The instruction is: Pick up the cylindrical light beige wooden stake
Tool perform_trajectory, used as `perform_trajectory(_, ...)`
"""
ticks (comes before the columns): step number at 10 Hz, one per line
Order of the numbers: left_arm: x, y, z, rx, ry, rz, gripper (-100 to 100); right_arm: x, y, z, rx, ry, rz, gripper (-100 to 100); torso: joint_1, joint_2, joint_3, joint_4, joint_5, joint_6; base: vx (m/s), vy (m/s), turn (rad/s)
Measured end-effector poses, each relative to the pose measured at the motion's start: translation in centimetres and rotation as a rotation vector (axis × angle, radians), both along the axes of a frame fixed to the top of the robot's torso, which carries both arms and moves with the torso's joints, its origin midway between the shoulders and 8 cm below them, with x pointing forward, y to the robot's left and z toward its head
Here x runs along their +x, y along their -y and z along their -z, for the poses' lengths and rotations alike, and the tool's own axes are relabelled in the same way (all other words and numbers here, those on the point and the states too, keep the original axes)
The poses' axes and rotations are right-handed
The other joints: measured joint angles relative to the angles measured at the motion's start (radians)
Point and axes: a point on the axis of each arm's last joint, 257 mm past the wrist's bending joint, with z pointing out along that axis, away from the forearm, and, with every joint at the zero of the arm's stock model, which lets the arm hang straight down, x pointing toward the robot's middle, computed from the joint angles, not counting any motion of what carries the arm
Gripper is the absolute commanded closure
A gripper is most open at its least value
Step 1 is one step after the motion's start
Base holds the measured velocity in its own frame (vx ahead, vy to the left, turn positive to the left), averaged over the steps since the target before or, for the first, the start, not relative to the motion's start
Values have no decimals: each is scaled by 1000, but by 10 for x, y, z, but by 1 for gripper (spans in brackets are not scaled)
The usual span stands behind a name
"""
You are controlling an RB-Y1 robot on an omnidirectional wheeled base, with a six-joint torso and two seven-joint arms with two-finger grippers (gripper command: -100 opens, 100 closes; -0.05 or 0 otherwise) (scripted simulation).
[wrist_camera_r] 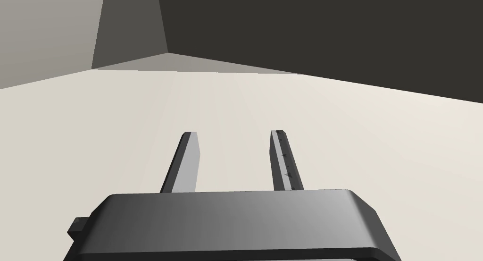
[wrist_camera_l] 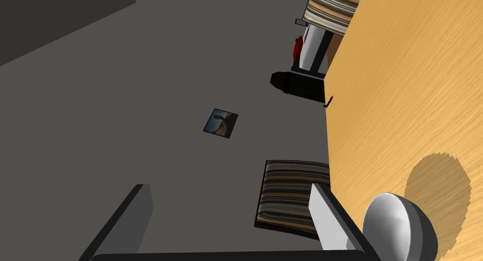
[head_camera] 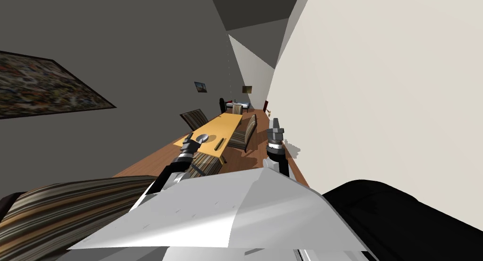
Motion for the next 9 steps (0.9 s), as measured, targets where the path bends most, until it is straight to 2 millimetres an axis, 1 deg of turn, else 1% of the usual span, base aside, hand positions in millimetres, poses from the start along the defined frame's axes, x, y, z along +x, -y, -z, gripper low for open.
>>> perform_trajectory(1,1,-2,10,-11,-35,-2,-100,0,0,0,0,0,0,0,0,0,0,0,0,0,-5,-59,27)
perform_trajectory(3,5,-16,34,-38,-116,-11,-100,0,0,0,0,0,0,0,1,-1,0,0,0,0,-2,-53,21)
perform_trajectory(4,4,-24,49,-58,-160,-17,-100,0,0,0,0,0,0,0,1,-1,0,0,0,0,1,-49,20)
perform_trajectory(5,5,-26,60,-72,-195,-22,-100,0,0,0,0,0,0,0,1,-1,-1,0,0,0,13,-65,18)
perform_trajectory(6,5,-31,73,-91,-238,-30,-100,0,0,0,0,0,0,0,0,-2,-1,0,0,0,16,-54,19)
perform_trajectory(8,1,-40,99,-127,-324,-45,-100,0,0,0,0,0,0,0,0,-2,-1,0,0,0,23,-52,16)
perform_trajectory(9,-3,-47,113,-141,-365,-52,-100,0,0,0,0,0,0,0,1,-2,-1,0,0,0,25,-50,14)
